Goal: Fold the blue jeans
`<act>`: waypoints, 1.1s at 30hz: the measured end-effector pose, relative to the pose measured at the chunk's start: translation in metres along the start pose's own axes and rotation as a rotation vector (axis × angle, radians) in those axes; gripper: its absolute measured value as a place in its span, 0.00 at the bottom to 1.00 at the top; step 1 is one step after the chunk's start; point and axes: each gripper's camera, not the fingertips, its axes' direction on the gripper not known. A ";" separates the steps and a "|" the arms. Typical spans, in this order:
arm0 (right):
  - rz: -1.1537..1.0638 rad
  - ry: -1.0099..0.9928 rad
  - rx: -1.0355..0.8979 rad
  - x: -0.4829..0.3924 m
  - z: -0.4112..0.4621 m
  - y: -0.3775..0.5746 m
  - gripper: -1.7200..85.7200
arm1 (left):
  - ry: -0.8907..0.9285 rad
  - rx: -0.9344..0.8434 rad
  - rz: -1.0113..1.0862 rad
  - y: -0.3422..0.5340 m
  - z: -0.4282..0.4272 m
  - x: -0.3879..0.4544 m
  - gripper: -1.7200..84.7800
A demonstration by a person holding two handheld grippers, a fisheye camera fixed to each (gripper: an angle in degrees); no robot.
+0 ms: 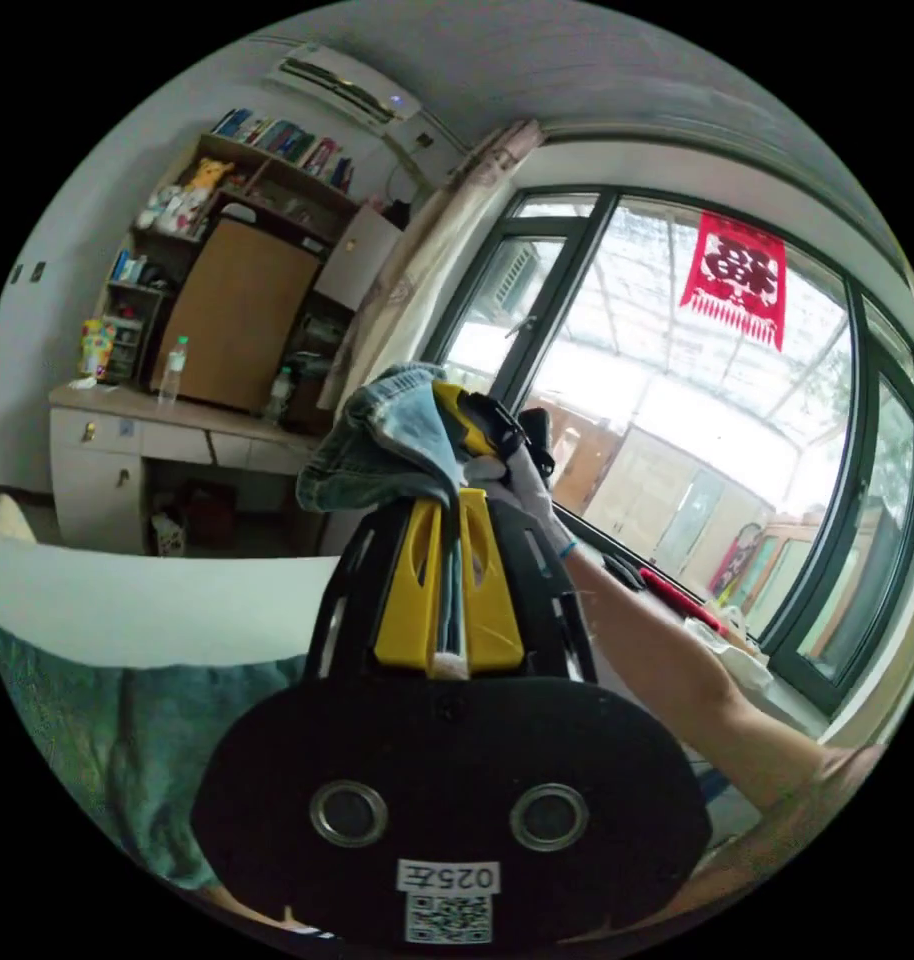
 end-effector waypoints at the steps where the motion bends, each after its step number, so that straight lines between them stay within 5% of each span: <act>1: -0.031 -0.071 -0.042 0.003 0.038 -0.009 0.08 | -0.017 0.017 -0.023 0.005 -0.025 -0.024 0.00; 7: -0.044 -0.495 -0.298 0.011 0.290 -0.029 0.08 | -0.420 0.136 -0.069 0.064 -0.167 -0.117 0.01; 11: -0.053 -0.395 -0.617 0.022 0.473 0.016 0.08 | -0.814 0.052 -0.198 0.113 -0.206 -0.181 0.02; 13: 0.014 -0.378 -0.733 0.037 0.534 0.047 0.08 | -0.856 -0.039 -0.303 0.128 -0.208 -0.216 0.02; 17: 0.038 -0.260 -0.851 0.045 0.602 0.095 0.08 | -0.863 -0.044 -0.388 0.151 -0.216 -0.252 0.02; 25: -0.172 -0.244 -0.830 -0.009 0.597 0.071 0.08 | -0.987 0.056 -0.231 0.133 -0.220 -0.225 0.01; 33: -0.115 -0.219 -0.891 -0.001 0.607 0.094 0.08 | -0.580 0.078 -0.626 0.151 -0.261 -0.324 0.10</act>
